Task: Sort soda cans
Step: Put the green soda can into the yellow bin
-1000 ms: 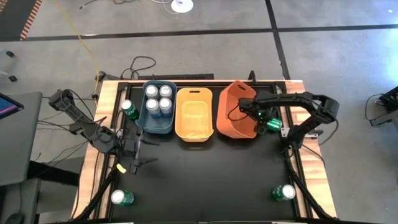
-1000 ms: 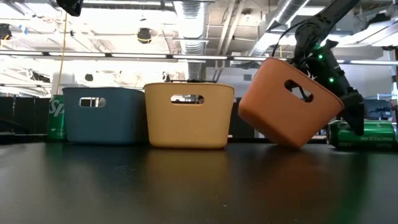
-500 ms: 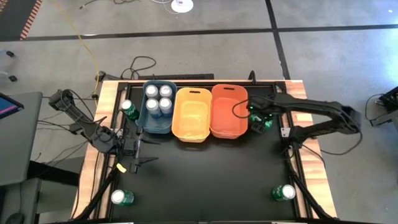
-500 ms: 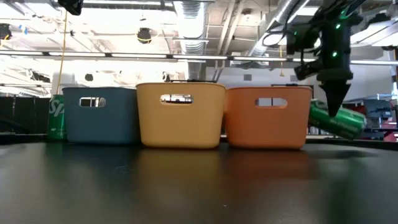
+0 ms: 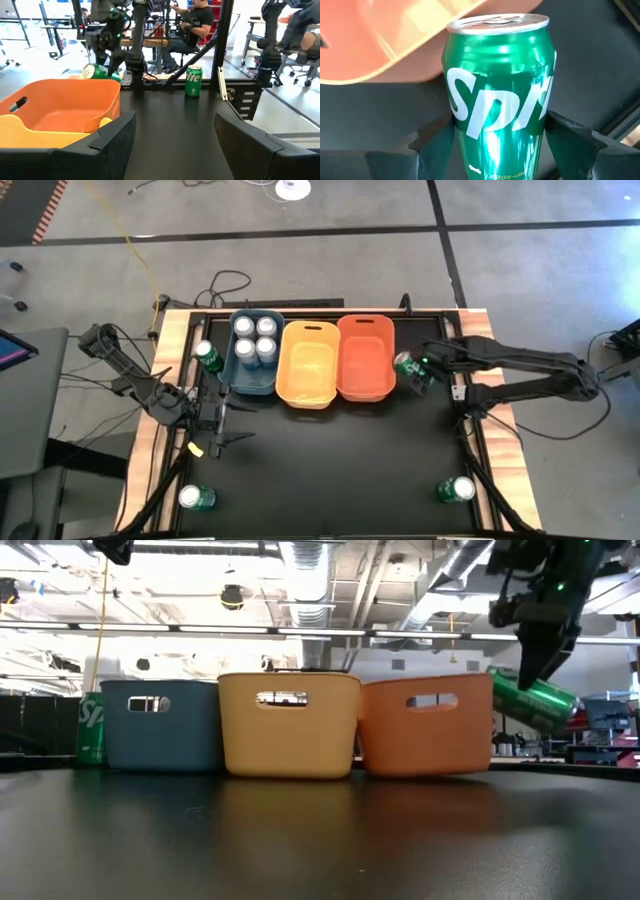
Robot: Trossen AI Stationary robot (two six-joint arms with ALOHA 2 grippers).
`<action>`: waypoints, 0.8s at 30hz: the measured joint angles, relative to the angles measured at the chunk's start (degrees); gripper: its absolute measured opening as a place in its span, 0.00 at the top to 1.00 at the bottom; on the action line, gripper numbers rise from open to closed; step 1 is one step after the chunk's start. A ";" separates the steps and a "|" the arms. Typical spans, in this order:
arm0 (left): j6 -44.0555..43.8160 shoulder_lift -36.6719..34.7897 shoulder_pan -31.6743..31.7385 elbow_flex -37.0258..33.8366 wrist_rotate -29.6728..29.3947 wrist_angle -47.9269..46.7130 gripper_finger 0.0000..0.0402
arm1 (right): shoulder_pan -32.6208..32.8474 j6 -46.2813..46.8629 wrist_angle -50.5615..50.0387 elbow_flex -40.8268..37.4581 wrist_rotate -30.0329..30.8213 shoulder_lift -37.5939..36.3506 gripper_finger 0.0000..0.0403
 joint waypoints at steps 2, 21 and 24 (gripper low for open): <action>-0.82 0.01 -0.02 0.00 -0.44 -0.02 0.34 | 1.78 1.99 0.25 0.00 1.90 -2.06 0.24; 5.18 14.59 17.78 0.73 -4.39 23.79 0.34 | 18.35 -8.44 53.55 0.04 12.18 0.82 0.24; -0.03 14.92 21.87 2.99 2.14 18.39 0.34 | 17.29 -10.81 58.46 0.00 12.40 5.10 0.25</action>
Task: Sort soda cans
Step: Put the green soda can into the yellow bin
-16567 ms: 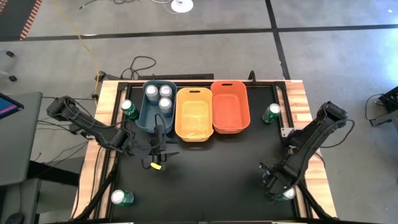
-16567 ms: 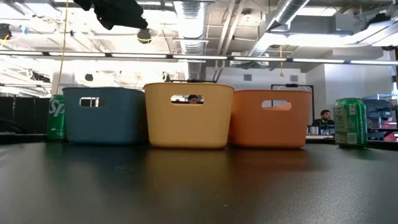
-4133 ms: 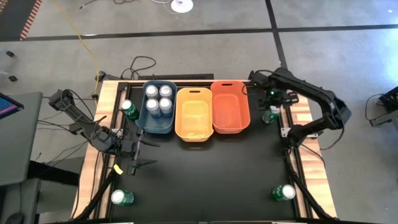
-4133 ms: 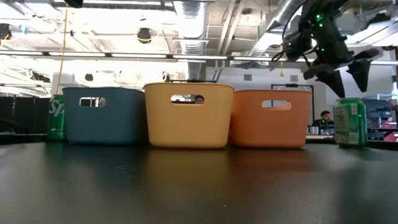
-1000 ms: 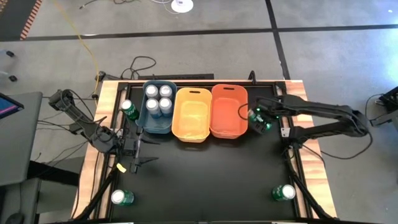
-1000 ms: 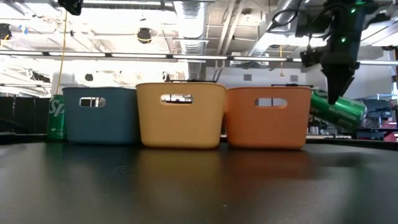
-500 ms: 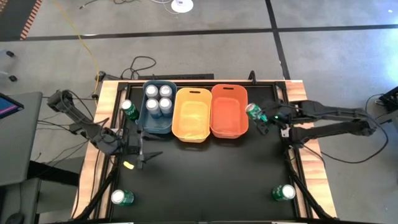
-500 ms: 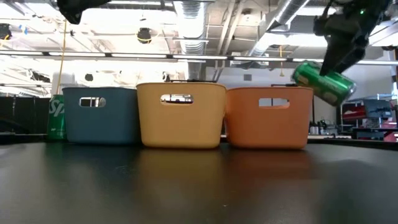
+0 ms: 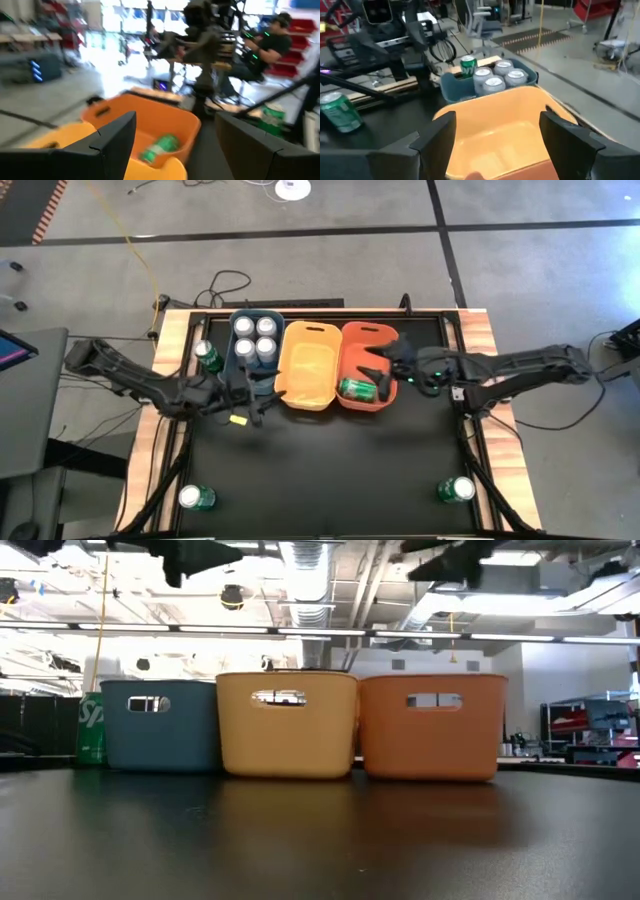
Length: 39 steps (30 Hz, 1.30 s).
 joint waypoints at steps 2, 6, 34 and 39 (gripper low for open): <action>-2.37 0.02 1.23 1.57 3.74 -4.35 0.34 | -1.07 0.21 -0.64 -0.10 0.01 2.07 0.25; -2.63 0.00 0.81 4.69 6.29 -11.05 0.34 | -2.62 2.68 -4.77 -0.11 0.00 4.10 0.25; -2.00 11.98 4.08 5.87 6.04 -23.73 0.34 | -20.13 -13.09 -42.06 15.91 -23.11 35.94 0.25; 7.13 10.40 8.26 5.86 6.02 -22.51 0.34 | -21.05 -14.66 -43.01 17.80 -23.52 40.66 0.24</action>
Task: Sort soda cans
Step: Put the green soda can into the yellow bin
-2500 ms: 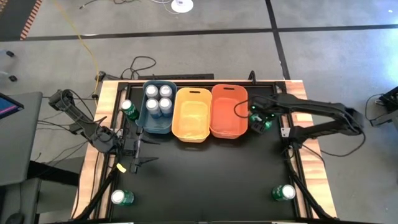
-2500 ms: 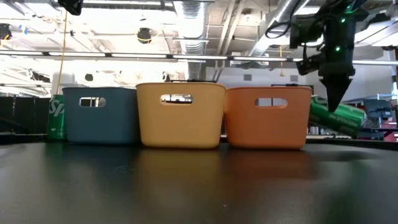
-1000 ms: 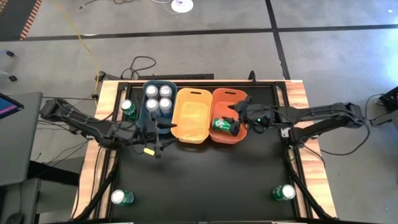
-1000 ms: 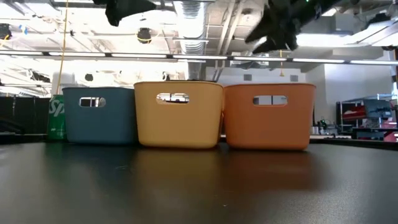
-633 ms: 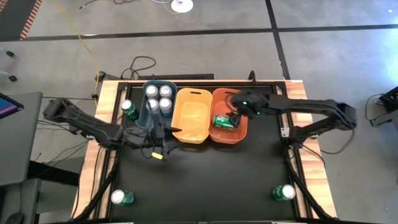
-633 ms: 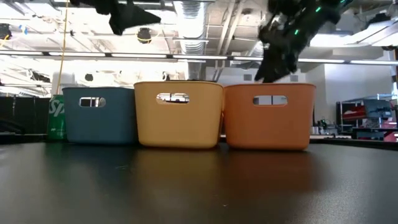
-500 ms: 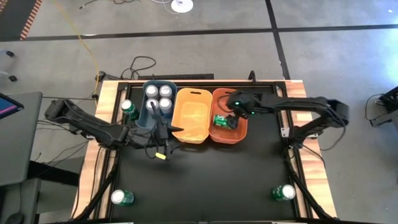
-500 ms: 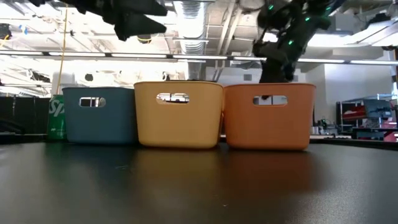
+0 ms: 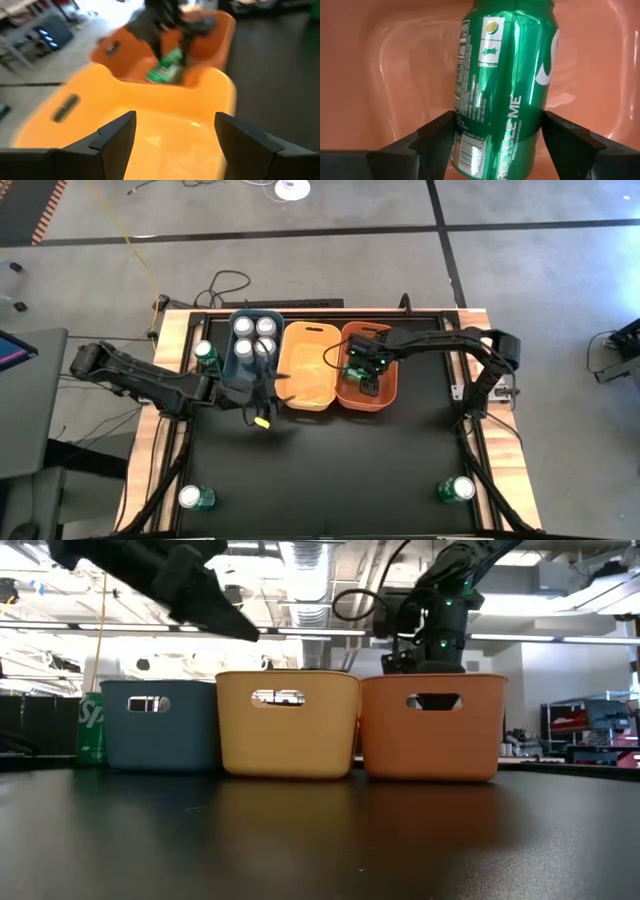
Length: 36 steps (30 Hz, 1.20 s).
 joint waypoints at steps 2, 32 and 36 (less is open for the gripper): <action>0.54 -0.86 2.15 0.00 -0.03 1.08 0.34 | -0.53 -0.97 -0.50 1.04 -0.95 1.84 0.24; -13.20 -3.29 6.13 0.03 2.29 -6.12 0.34 | -3.20 -0.56 3.01 1.81 -7.00 6.79 0.09; -13.06 -3.34 6.13 0.03 2.32 -6.04 0.34 | -3.44 -1.08 3.52 2.03 -6.97 8.09 0.02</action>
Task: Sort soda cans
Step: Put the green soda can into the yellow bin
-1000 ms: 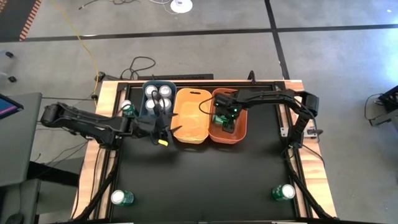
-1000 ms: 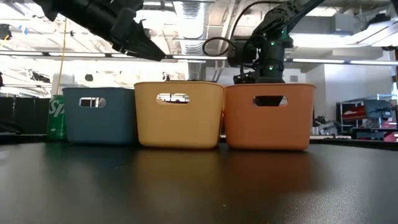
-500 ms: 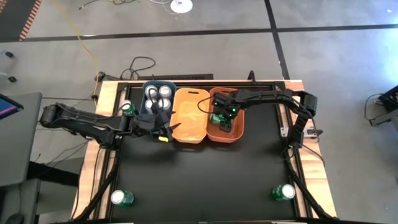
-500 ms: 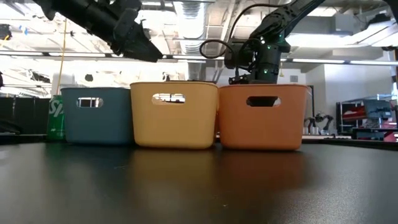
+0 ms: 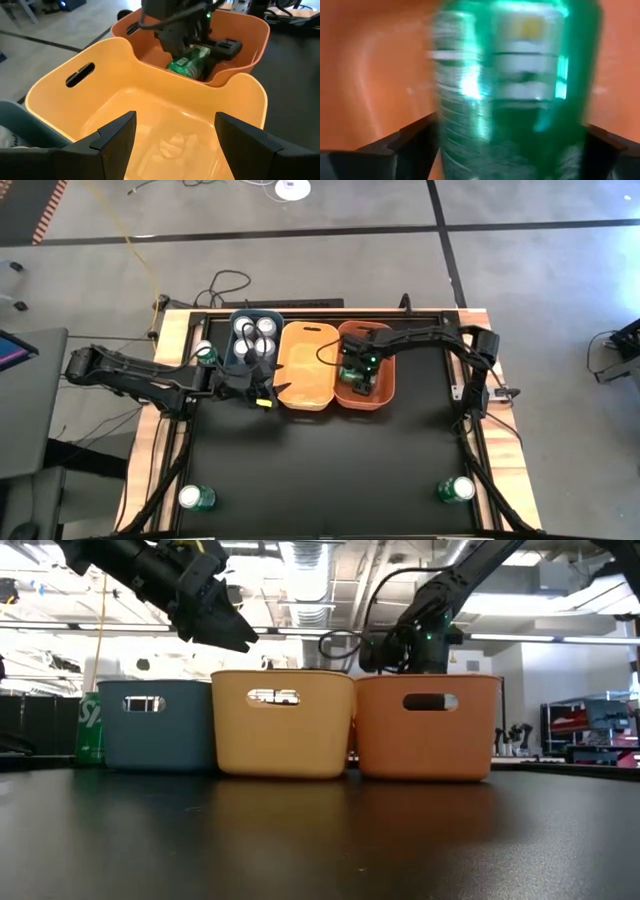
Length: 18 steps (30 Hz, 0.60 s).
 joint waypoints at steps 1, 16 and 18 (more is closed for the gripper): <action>-0.01 0.02 0.00 0.00 0.03 -0.09 0.34 | -0.10 0.12 0.00 0.04 0.00 0.33 0.02; 0.62 0.04 0.00 0.00 0.03 2.09 0.34 | 0.58 3.90 -1.45 -0.40 3.69 -8.05 0.26; 1.54 0.30 0.00 0.00 0.99 5.06 0.34 | 1.23 4.29 -0.86 -0.20 6.05 -11.36 0.26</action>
